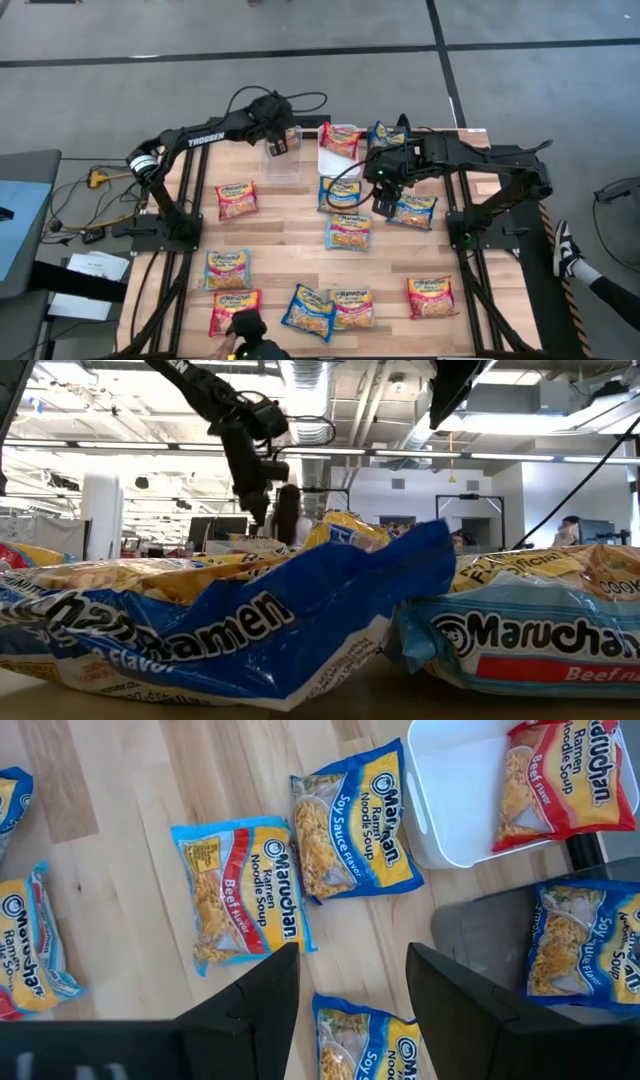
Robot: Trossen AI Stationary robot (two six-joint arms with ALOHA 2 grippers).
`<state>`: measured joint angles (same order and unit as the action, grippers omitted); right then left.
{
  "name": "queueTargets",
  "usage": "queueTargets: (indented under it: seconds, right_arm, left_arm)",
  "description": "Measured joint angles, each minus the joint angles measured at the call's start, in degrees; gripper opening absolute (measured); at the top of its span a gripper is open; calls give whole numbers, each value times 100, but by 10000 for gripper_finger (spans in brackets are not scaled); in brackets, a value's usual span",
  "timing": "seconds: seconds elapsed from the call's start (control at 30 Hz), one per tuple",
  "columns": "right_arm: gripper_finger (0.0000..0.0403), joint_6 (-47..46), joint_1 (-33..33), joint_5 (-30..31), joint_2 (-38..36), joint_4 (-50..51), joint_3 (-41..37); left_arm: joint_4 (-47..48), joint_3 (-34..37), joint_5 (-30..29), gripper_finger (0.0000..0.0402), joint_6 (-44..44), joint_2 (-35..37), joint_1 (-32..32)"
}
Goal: Sort Maruchan noodles
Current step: Put the light blue noodle pack into the transparent bin, then put the blue noodle pack into the black bin
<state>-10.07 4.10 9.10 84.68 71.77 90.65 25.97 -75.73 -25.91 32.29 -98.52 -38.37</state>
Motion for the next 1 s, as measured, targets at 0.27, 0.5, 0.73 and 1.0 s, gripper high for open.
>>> queueTargets:
  seconds: [0.27, 0.5, 0.73, 1.0]
  right_arm:
    - [207, 108, 2, 7, 0, 320, 0]
    - [207, 107, -94, 2, 0, 367, 0]
    - [207, 14, -339, -7, 0, 371, 0]
    - [207, -369, -727, -104, 0, 167, 0]
  left_arm:
    - [1580, -1047, 8, 113, -1079, 7, -2]
    - [3426, -1560, 576, 112, -1957, 164, 9]
    - [3634, -1001, 2299, 112, -2466, 1263, 70]
    - [2682, 299, 2785, 112, -3029, 3047, 553]
